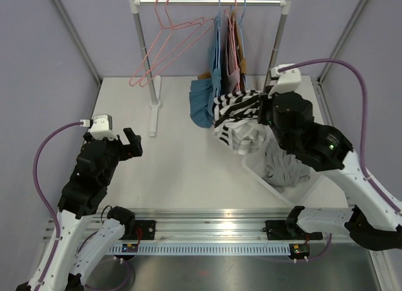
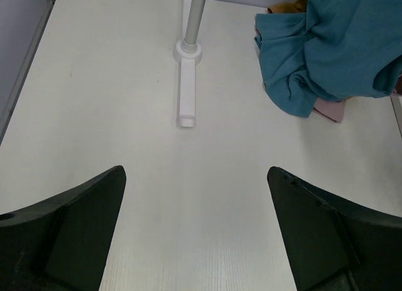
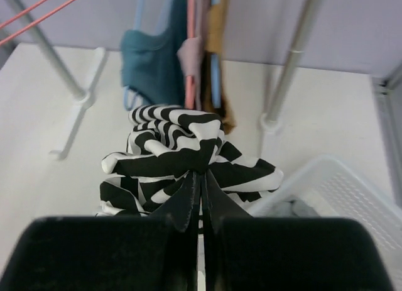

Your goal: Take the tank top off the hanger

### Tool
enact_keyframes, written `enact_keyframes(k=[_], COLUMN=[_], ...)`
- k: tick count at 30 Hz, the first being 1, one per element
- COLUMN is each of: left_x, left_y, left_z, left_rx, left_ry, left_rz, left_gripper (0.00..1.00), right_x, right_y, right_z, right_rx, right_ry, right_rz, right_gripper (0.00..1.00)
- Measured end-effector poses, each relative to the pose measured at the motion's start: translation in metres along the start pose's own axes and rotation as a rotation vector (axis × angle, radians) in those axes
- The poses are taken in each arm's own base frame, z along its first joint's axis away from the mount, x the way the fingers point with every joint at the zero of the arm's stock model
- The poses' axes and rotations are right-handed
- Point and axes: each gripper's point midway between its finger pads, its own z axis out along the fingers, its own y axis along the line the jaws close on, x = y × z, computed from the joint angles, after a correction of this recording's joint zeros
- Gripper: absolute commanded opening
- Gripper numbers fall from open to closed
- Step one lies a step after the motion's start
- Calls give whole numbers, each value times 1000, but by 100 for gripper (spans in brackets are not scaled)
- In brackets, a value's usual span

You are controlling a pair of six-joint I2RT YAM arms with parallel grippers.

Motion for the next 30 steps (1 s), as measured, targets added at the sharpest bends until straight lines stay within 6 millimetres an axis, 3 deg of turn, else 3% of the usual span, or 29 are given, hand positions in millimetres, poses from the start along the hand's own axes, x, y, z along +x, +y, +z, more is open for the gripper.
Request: enact_keyframes(k=[5,9,12,19,21,25,30], left_x=[-3,-3,-4,-4,-4,-4,-7], left_y=[1,2,3,5,5,7,11], left_z=[0,1,1,1,1,1,-2], left_rx=[-4,-10,-20,-29,-32,-40,-56], left_ry=[-11,-13,-16,-17,-18,-21,-38], left_rz=[2,3,4,4,4,3,-1], left_gripper=[99,99,99,99,99,99,99], right_x=[-14,7,48,211,246,280,281], right_y=[-75,-115,-133,-163,-169,-175,-169], right_z=[-35,-45,-38,7,14,28,54], right_rx=[221,364,437,543,545,512,410], right_ry=[-33,5,81,458,540,611,605], right_rz=[-2,-11,-19,10,77,248,449], right_gripper=[0,0,0,0,0,0,0])
